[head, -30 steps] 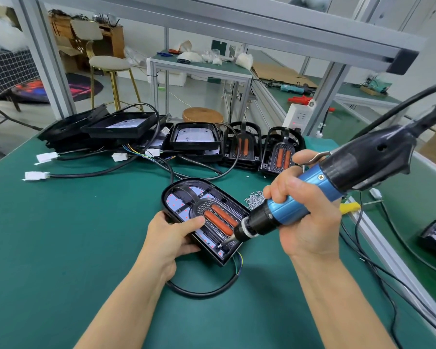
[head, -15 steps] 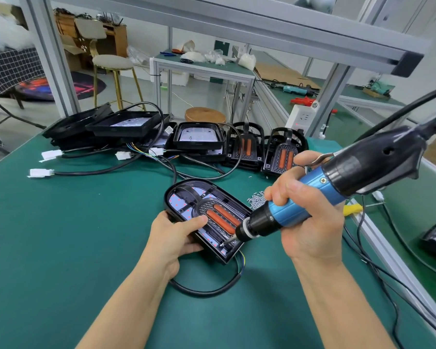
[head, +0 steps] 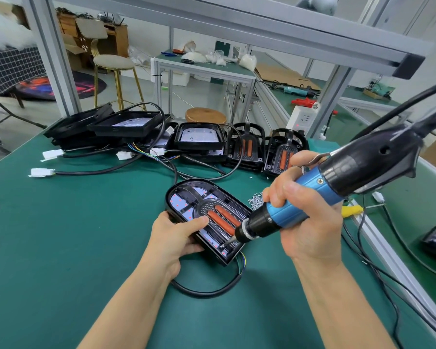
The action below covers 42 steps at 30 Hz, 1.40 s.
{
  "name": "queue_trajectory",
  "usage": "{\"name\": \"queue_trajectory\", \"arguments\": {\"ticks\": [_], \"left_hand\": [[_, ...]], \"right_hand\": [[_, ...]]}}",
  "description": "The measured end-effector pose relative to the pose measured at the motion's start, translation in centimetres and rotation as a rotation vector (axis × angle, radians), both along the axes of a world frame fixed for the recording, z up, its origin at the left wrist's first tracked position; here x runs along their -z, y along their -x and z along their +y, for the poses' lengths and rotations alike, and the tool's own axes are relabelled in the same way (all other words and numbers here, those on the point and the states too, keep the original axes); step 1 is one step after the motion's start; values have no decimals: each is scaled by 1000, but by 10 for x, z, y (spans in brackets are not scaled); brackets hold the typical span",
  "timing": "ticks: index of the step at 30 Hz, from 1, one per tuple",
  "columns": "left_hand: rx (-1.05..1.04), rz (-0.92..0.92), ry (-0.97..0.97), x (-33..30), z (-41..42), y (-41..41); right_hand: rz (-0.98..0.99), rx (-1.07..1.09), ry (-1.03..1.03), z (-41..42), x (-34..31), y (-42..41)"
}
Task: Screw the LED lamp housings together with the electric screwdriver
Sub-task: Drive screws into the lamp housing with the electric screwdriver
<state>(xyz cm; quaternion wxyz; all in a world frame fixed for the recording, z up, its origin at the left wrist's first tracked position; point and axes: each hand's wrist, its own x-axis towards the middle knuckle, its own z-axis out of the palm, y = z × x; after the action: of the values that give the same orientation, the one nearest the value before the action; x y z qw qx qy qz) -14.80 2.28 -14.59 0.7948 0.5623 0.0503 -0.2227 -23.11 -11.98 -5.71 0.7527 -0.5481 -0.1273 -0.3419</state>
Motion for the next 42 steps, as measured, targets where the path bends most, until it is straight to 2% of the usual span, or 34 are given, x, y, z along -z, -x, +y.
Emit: {"name": "queue_trajectory", "arguments": {"ticks": [32, 42], "left_hand": [[-7, 9, -26, 2, 1, 1], [2, 29, -27, 1, 1, -1]], "right_hand": [[22, -23, 70, 6, 6, -1], [10, -190, 140, 9, 3, -8]]}}
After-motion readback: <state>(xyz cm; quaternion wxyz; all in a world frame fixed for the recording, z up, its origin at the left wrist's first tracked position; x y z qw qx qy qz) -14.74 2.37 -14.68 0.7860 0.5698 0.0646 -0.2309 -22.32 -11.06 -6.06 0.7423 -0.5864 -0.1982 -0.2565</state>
